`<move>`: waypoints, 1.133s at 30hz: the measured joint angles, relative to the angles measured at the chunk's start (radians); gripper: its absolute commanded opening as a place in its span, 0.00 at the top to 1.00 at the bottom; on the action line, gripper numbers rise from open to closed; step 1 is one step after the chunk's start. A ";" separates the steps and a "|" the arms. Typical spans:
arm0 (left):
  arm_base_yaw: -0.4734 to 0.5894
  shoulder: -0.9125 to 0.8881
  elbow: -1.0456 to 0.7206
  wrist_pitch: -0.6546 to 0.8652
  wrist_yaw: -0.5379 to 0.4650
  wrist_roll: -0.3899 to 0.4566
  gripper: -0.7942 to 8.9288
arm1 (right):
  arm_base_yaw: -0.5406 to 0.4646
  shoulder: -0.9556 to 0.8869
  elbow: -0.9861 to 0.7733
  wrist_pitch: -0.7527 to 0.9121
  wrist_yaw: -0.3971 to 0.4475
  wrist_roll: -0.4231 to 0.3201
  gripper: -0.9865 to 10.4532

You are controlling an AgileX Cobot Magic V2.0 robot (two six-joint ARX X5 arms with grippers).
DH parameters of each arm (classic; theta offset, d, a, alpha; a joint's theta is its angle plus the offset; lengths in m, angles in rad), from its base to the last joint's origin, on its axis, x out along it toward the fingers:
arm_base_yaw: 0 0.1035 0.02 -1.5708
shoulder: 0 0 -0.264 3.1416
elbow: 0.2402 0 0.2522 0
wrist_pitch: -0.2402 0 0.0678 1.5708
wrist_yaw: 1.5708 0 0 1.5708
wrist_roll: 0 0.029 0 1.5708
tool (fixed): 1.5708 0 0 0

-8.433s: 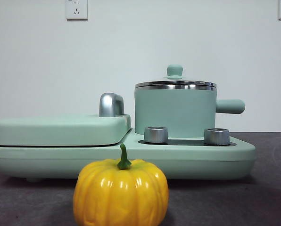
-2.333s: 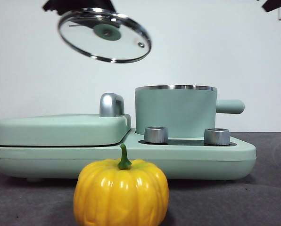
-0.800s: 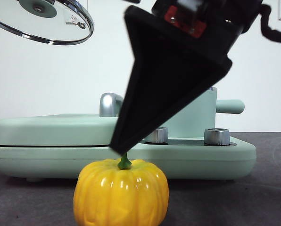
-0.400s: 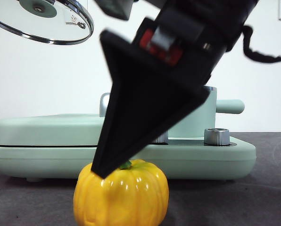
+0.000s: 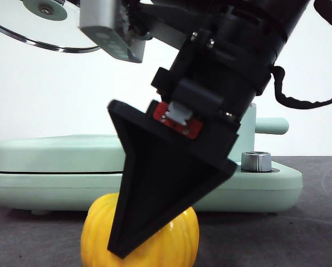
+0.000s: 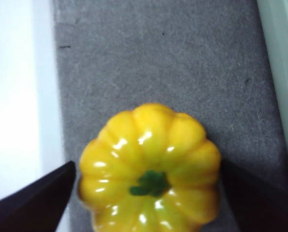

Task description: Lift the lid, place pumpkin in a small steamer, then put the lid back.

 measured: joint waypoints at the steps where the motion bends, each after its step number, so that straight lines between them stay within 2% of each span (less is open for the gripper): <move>1: 0.000 0.000 0.000 0.000 0.000 0.000 0.90 | 0.000 0.000 0.000 0.002 0.000 0.000 0.61; 7: 0.000 0.000 0.000 0.000 0.000 0.000 0.90 | 0.000 -0.006 0.002 -0.013 -0.004 0.020 0.62; 14: 0.000 0.000 0.000 0.001 0.000 0.000 0.90 | -0.004 -0.122 0.100 -0.193 0.003 0.080 0.62; 17: 0.000 0.000 0.000 0.011 0.000 0.000 0.90 | -0.014 -0.184 0.174 -0.289 0.053 0.137 0.62; 20: 0.000 0.000 0.000 0.016 0.000 0.000 0.90 | -0.035 -0.225 0.256 -0.403 0.139 0.209 0.62; 22: 0.000 0.000 0.000 0.016 0.000 0.000 0.90 | -0.057 -0.239 0.320 -0.480 0.204 0.260 0.62; 25: 0.000 0.000 0.000 0.016 0.000 0.000 0.90 | -0.100 -0.244 0.419 -0.582 0.243 0.323 0.62; 28: 0.000 0.000 0.000 0.016 0.000 0.000 0.90 | -0.155 -0.244 0.502 -0.655 0.249 0.367 0.62; 34: 0.000 0.000 0.000 0.016 0.000 0.000 0.90 | -0.272 -0.224 0.594 -0.681 0.250 0.394 0.62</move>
